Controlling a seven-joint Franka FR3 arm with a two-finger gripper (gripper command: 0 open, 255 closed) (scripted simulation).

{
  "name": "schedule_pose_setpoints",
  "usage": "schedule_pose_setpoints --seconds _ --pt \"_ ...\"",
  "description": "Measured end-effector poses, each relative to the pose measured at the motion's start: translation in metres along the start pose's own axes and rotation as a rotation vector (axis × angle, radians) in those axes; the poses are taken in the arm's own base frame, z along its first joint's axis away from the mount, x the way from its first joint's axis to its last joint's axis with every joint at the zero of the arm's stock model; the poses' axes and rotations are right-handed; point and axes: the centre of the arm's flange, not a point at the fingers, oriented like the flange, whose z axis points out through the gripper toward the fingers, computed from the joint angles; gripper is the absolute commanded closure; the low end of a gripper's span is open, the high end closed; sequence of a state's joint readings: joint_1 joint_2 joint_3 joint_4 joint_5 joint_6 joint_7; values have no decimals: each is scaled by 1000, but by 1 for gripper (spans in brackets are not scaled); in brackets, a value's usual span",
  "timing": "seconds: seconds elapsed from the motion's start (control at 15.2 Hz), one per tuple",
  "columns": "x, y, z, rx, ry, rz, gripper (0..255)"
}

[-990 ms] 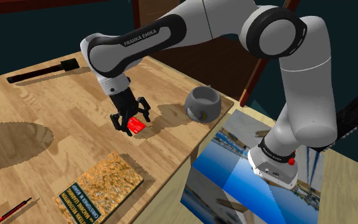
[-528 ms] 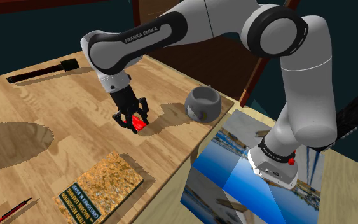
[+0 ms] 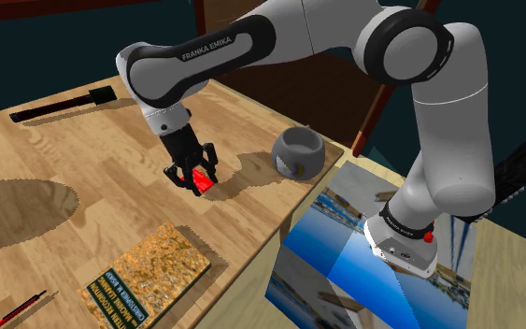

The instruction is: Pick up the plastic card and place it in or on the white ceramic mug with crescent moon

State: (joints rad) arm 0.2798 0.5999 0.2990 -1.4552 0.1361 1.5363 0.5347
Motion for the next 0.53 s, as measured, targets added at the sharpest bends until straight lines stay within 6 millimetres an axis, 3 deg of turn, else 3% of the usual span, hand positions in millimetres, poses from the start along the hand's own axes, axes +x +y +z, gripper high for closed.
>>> schedule_pose_setpoints --seconds 0.53 --pt "-22 -1 -33 0 -1 -1 255"
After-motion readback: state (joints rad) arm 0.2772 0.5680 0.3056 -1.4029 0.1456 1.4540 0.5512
